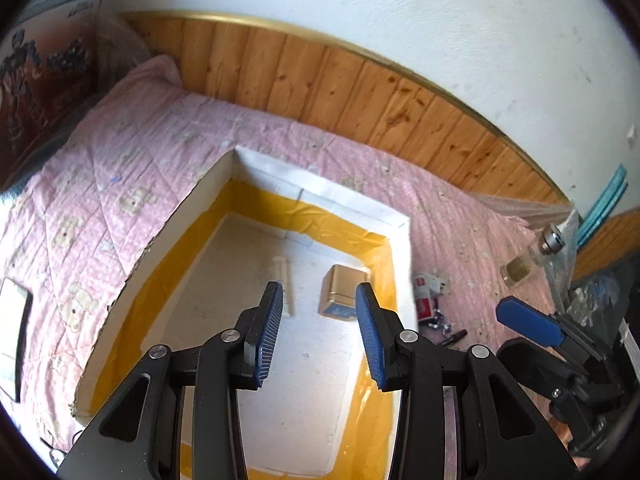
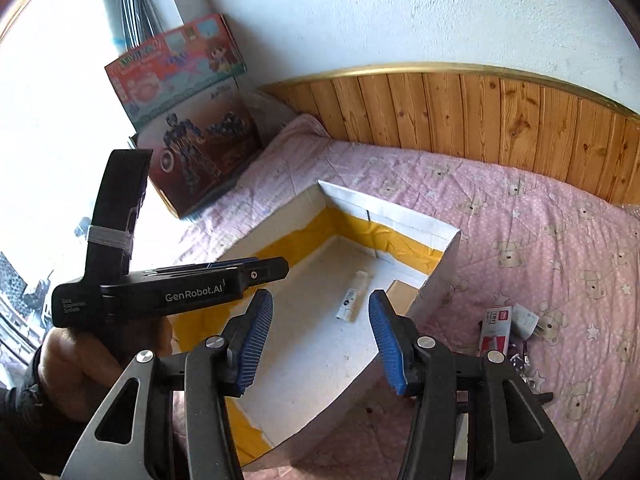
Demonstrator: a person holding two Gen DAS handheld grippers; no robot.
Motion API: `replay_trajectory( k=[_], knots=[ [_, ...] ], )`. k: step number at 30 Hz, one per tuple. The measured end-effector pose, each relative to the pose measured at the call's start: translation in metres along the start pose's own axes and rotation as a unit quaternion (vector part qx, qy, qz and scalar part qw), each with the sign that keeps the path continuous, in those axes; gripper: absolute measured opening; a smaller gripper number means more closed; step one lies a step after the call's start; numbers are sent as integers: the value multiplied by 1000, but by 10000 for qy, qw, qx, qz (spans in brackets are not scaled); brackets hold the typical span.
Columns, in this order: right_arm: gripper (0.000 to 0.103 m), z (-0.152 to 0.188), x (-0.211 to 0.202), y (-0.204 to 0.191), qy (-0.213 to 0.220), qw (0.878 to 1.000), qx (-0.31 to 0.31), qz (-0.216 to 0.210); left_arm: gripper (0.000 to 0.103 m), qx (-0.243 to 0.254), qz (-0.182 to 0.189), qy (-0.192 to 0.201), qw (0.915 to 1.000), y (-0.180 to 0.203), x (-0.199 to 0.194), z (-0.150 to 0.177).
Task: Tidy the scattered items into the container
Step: 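Move both tools back toward the remaining scattered items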
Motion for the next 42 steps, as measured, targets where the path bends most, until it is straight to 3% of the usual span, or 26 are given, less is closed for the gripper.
replay_trajectory(
  k=[5, 10, 14, 16, 20, 24, 27, 31, 34, 38, 42],
  knots=[
    [41, -3, -41, 6, 229, 9982, 338, -428, 40, 447, 541, 221, 9973, 51, -20, 1],
    [41, -2, -55, 27, 447, 9966, 421, -545, 40, 1049, 1062, -86, 9888, 103, -16, 25],
    [41, 11, -50, 68, 4, 9970, 761, -168, 39, 1024, 1328, -621, 9839, 127, -6, 41],
    [41, 22, -45, 104, -320, 9924, 1141, 326, 39, 1030, 1435, -934, 9798, 139, 7, 49],
    [41, 43, -44, 146, -837, 9831, 1399, 829, 40, 1360, 1217, -1103, 9770, 147, 25, 74],
    [41, 60, -50, 168, -1159, 9760, 1453, 1138, 40, 1382, 1183, -1722, 9681, 145, 53, 117],
    [47, 60, -55, 178, -1235, 9748, 819, 1670, 40, 1606, 839, -1929, 9643, 131, 75, 140],
    [48, 76, -50, 184, -1525, 9694, 656, 1807, 40, 1716, 740, -1816, 9654, 123, 75, 144],
    [56, 93, -49, 188, -1738, 9645, 482, 1930, 41, 1669, 563, -1813, 9675, 112, 76, 142],
    [56, 115, -51, 198, -1940, 9581, 568, 2028, 45, 1285, 707, -2039, 9680, 105, 84, 145],
    [56, 135, -55, 212, -2021, 9520, 820, 2149, 46, 1411, 557, -1994, 9681, 108, 98, 147]
  ],
)
Point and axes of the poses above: each gripper's, at about its wrist camera, not at the fingertips, and x roughly the way its jaws point, y to its right, z to its underside, the point moved 8 cm from there along x, roughly the way its jaws point, and after that the axes turned 12 degrees about y, right-handed, at the moved point
